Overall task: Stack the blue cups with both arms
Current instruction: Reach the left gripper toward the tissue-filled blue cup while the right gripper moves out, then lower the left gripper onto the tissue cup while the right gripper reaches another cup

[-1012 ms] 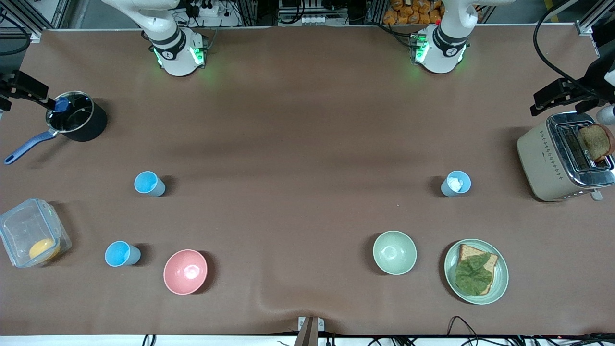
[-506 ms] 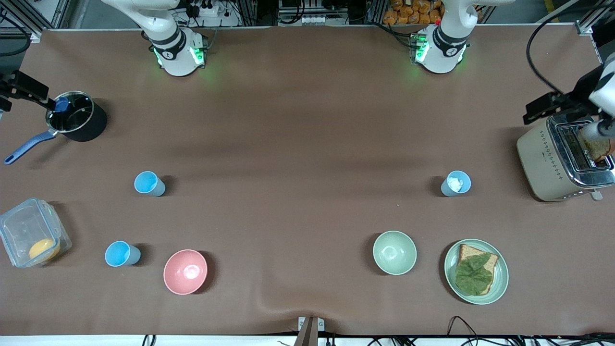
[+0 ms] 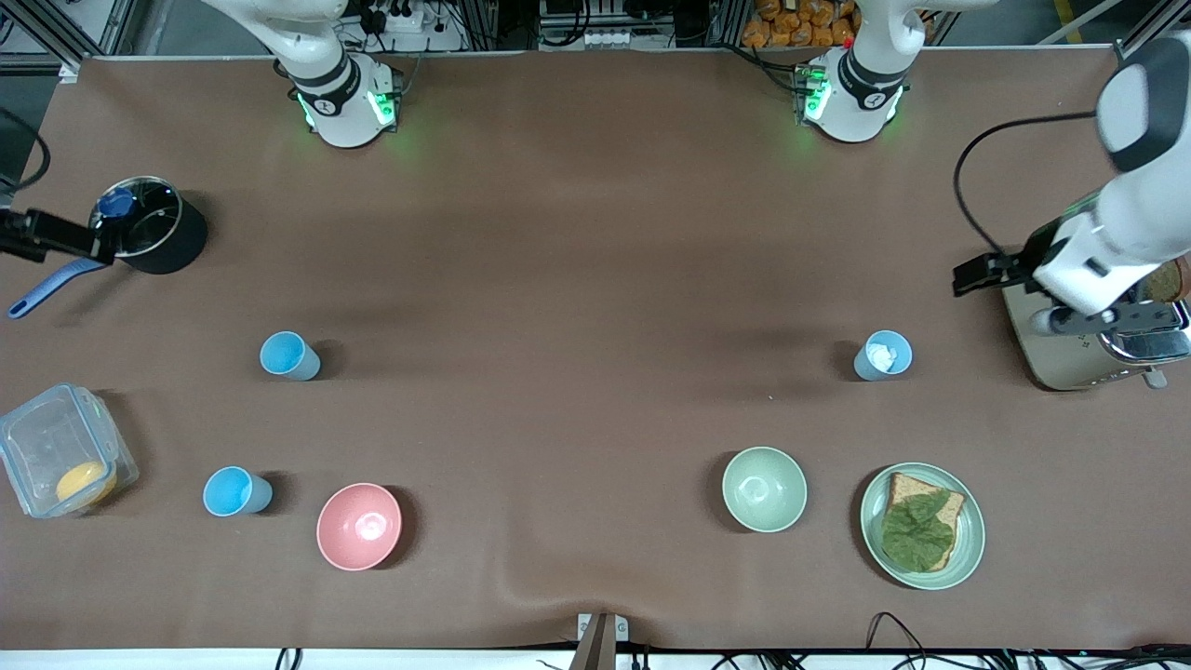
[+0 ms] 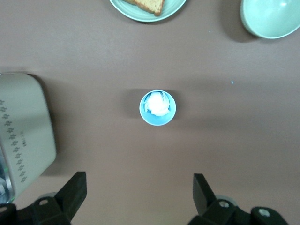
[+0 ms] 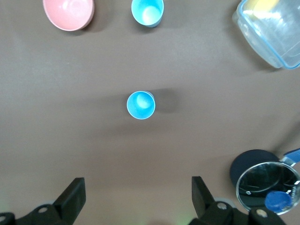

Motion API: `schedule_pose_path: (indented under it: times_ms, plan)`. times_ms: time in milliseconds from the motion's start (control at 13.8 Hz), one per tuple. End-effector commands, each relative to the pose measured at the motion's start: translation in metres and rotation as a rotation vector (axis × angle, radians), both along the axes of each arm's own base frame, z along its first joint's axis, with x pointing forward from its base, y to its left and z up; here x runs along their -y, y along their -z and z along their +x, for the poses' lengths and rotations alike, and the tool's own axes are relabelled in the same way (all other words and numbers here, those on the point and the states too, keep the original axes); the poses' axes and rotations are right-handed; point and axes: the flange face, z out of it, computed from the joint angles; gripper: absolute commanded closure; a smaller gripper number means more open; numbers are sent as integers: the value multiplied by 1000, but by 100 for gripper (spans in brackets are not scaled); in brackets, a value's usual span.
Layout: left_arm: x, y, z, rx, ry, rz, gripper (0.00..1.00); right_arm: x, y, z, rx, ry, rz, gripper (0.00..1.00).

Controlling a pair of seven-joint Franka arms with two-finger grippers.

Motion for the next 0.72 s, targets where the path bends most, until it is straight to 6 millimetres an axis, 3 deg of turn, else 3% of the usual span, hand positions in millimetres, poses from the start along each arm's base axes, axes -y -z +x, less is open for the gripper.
schedule_pose_path:
  times_ms: [0,217,361,578,651]
  plan:
    - [0,47,-8,31,-2,30,0,4,21,14,-29,8,35,0]
    - [1,92,0,3,5,41,0,6,52,23,-86,8,49,0]
    - [-11,120,6,-16,-15,44,0,4,103,38,-166,-6,52,0]
    - [-19,165,10,-27,-27,48,0,5,134,43,-217,-7,46,0]
    - [-21,176,8,-24,-30,48,0,6,154,44,-240,-9,26,0]
